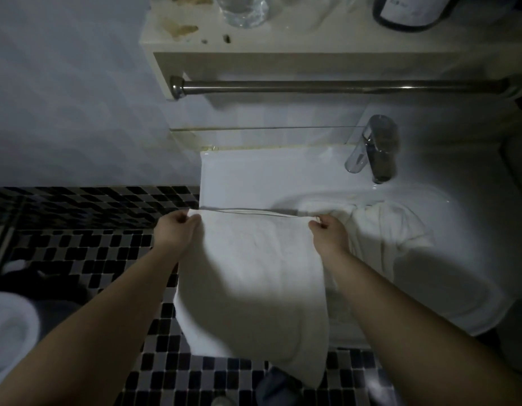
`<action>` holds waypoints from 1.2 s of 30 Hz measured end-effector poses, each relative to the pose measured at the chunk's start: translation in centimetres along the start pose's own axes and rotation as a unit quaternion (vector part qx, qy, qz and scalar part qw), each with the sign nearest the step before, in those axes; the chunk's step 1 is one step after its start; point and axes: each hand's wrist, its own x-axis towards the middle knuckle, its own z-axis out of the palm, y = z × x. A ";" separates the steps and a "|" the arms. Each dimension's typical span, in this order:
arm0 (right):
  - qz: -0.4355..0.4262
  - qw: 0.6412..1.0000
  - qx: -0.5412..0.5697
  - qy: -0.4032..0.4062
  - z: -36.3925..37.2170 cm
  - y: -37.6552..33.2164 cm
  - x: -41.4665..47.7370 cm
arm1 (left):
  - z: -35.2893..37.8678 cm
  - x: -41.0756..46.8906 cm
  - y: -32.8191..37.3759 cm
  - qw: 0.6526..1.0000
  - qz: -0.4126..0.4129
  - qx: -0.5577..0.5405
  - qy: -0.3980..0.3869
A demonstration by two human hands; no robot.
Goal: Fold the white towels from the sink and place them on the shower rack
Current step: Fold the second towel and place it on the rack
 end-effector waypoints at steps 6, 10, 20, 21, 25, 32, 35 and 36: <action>0.019 0.996 -0.069 -0.056 0.8 1.0 0.9 | 0.8 0.4 -0.7 0.999 -0.019 -0.011 -0.034; 0.062 0.995 -0.046 -0.065 1.6 1.1 1.2 | 1.1 0.4 -1.3 0.999 -0.010 -0.031 -0.032; -0.051 0.998 0.027 -0.012 0.4 -3.3 2.4 | 0.6 0.3 2.3 0.991 0.088 -0.073 0.065; -0.093 0.995 0.033 0.004 0.3 -4.3 2.9 | 0.4 0.6 3.2 0.990 0.094 -0.081 0.071; -0.175 0.978 0.081 0.082 0.0 -8.5 5.0 | 0.0 2.3 6.9 0.982 0.117 -0.120 0.091; -0.086 0.996 -0.015 -0.024 0.9 -9.8 7.6 | 1.1 4.6 7.0 0.998 0.034 0.007 0.049; -0.072 0.996 -0.024 -0.046 0.9 -7.4 6.6 | 1.9 2.5 4.0 0.998 0.014 0.058 0.016; -0.077 0.996 -0.015 -0.035 0.8 -6.8 6.1 | 2.1 1.7 3.0 0.998 0.003 0.057 0.017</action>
